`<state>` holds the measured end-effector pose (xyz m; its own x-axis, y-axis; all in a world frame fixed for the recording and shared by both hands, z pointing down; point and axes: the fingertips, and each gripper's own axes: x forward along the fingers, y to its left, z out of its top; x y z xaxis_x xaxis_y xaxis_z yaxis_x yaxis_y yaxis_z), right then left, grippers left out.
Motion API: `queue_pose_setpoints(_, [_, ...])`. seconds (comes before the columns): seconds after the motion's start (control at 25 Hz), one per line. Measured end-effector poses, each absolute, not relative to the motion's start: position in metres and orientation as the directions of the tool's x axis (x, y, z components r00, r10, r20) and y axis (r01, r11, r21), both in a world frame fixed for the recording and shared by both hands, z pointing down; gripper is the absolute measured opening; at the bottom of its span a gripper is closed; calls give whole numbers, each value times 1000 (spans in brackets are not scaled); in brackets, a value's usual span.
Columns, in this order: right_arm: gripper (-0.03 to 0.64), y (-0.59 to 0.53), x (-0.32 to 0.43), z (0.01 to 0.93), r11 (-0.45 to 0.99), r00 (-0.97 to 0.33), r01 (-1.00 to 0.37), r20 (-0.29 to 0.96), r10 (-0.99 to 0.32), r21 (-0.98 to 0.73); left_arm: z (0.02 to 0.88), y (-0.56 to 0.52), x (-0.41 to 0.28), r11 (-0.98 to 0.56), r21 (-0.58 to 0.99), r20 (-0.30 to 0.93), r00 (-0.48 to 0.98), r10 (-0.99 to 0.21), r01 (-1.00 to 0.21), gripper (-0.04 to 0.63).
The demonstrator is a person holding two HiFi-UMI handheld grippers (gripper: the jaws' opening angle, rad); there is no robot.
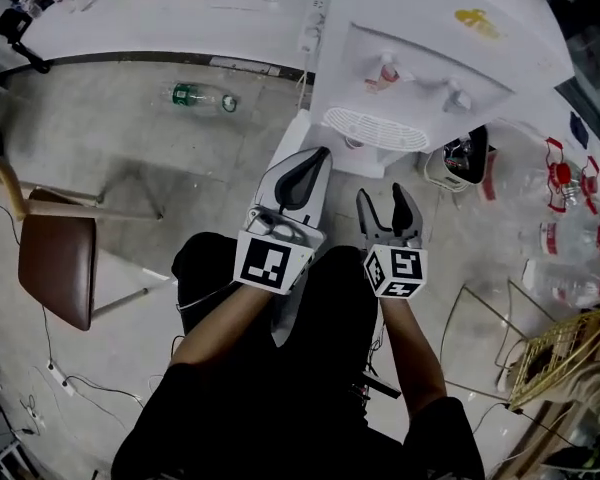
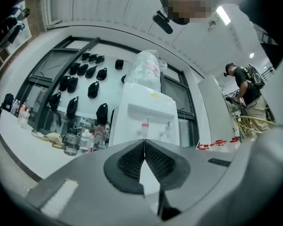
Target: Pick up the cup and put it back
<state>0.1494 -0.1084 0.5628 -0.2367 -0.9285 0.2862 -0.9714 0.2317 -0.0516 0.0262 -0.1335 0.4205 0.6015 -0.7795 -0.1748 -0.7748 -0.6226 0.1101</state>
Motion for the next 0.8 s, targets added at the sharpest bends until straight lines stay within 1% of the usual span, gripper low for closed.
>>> queue_pose_setpoints(0.16, [268,-120,153,599,244,-249,-968,287,-925,-51,439,-129,28,-611,121,-180,588,-789,-782,6])
queue_pose_setpoints(0.4, [284,-144,162,640,226,-233,-972,330,-915,-59,451,-133,23,-581,100,-175,560,-810,-808,6])
queue_pose_setpoints(0.68, [298,-189,169,711,185,-201,-980,422,-884,-79,465,-141,13,-579,146,-148,561,-815,-802,6])
queue_pose_setpoints(0.8, [304,-209,171,741,173,-186,-982,458,-869,-71,466,-144,12,-584,152,-159,563,-811,-798,6])
